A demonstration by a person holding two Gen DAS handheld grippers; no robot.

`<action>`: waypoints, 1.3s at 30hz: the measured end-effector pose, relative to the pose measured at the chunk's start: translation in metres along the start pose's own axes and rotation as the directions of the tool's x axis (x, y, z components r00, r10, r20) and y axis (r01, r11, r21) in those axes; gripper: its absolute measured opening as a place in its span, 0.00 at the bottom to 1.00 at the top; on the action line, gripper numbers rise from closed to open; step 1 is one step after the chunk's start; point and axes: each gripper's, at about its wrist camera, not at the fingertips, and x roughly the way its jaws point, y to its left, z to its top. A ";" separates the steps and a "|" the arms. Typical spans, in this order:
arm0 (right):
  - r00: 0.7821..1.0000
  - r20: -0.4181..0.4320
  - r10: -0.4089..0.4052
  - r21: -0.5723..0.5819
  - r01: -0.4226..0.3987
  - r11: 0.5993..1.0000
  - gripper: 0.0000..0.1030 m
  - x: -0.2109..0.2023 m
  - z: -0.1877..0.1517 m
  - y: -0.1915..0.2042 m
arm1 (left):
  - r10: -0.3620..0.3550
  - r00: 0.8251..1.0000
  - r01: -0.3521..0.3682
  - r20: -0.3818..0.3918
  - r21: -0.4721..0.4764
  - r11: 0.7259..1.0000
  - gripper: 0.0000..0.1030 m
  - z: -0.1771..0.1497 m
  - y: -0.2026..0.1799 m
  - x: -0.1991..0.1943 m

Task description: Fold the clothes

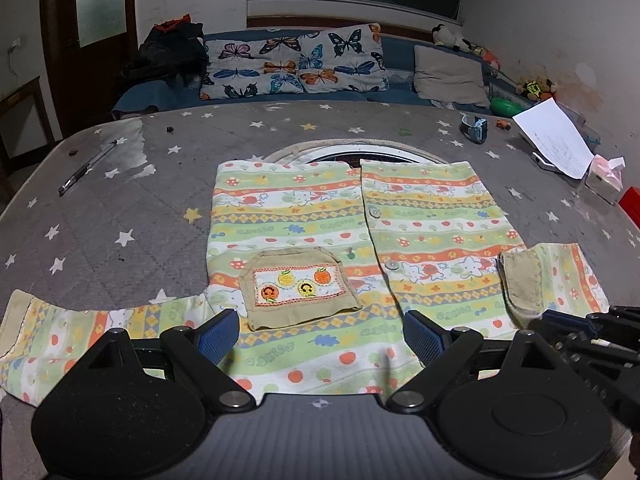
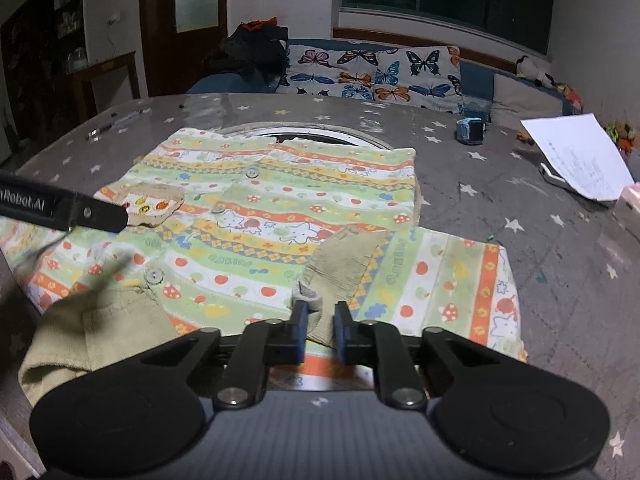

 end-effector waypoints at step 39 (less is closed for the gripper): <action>0.995 0.084 0.049 0.114 -0.059 0.992 0.31 -0.037 0.006 -0.039 | -0.090 0.996 0.091 -0.020 0.049 0.995 0.76 -0.004 -0.014 0.007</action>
